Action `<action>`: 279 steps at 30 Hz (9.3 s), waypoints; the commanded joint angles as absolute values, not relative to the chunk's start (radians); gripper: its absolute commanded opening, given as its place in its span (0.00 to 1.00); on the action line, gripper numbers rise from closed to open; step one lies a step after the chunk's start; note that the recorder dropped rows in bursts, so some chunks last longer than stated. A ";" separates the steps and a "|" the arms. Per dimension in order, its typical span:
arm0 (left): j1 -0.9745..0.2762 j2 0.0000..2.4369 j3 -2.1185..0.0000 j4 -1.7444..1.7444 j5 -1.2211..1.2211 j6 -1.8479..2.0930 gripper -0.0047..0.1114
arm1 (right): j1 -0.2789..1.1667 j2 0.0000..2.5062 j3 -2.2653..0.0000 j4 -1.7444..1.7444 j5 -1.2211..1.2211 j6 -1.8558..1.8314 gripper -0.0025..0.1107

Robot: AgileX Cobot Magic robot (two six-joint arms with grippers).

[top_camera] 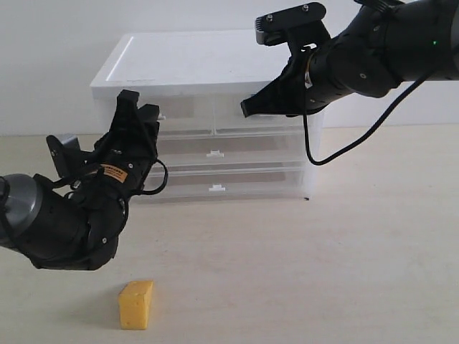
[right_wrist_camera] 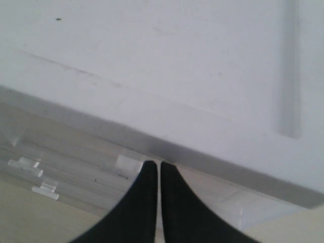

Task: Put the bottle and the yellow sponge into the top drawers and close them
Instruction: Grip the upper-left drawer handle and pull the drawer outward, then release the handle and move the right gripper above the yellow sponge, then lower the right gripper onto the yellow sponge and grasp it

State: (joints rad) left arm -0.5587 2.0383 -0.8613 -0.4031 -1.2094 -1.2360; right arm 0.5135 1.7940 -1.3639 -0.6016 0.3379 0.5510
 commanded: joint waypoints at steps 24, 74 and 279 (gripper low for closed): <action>-0.568 2.070 -0.931 -0.301 -1.221 -1.264 0.07 | 0.509 1.793 -1.372 -0.613 0.301 0.540 0.02; -0.711 1.844 -0.633 -0.277 -1.221 -1.170 0.07 | 0.509 1.861 -1.378 -0.615 0.237 0.544 0.02; -0.742 0.890 -0.100 -0.713 -0.935 0.181 0.49 | 1.025 2.057 -1.190 -0.142 0.082 0.638 0.50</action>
State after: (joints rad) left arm -0.7360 0.8968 -0.1087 -0.7180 -0.9359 0.1776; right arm 1.0302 2.0348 -1.1847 -0.1312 0.1161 0.6387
